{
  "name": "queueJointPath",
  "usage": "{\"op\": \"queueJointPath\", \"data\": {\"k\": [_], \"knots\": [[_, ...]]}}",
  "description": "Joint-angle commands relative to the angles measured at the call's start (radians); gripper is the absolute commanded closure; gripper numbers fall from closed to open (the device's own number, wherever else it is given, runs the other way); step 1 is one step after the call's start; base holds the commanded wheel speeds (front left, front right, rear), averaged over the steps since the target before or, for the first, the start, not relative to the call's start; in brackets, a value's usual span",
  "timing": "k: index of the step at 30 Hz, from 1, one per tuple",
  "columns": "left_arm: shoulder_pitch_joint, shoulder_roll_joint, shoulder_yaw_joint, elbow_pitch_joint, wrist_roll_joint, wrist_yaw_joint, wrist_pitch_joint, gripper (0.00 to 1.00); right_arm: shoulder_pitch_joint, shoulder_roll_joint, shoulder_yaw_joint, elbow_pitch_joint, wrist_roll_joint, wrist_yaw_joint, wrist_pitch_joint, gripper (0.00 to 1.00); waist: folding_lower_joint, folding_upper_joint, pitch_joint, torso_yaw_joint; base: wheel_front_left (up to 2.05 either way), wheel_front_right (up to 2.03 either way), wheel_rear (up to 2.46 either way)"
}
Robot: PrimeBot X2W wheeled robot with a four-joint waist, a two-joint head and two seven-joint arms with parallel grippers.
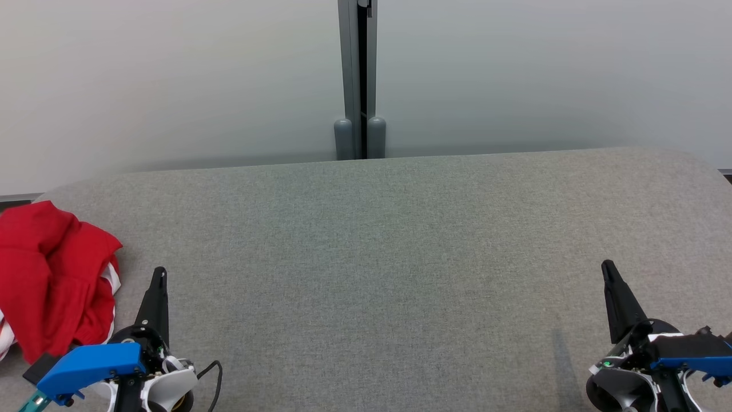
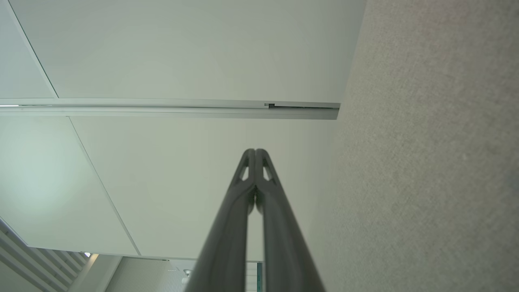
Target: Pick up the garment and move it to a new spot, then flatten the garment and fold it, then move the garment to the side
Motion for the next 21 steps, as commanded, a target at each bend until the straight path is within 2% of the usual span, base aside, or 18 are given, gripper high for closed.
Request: {"op": "queueJointPath", "data": {"k": [1,21], "knots": [[-0.009,0.002,0.001,-0.005,-0.004,-0.004,0.004,1.0,0.011,-0.006,-0.002,-0.004,0.003,0.0,0.005,1.0,0.0,-0.0003,0.0,0.0,0.0,0.0,0.0],[-0.009,0.002,0.001,-0.005,-0.004,-0.004,0.003,1.0,0.011,-0.006,-0.002,-0.004,0.003,0.0,0.005,1.0,0.0,-0.0003,0.0,0.0,0.0,0.0,0.0]]}}
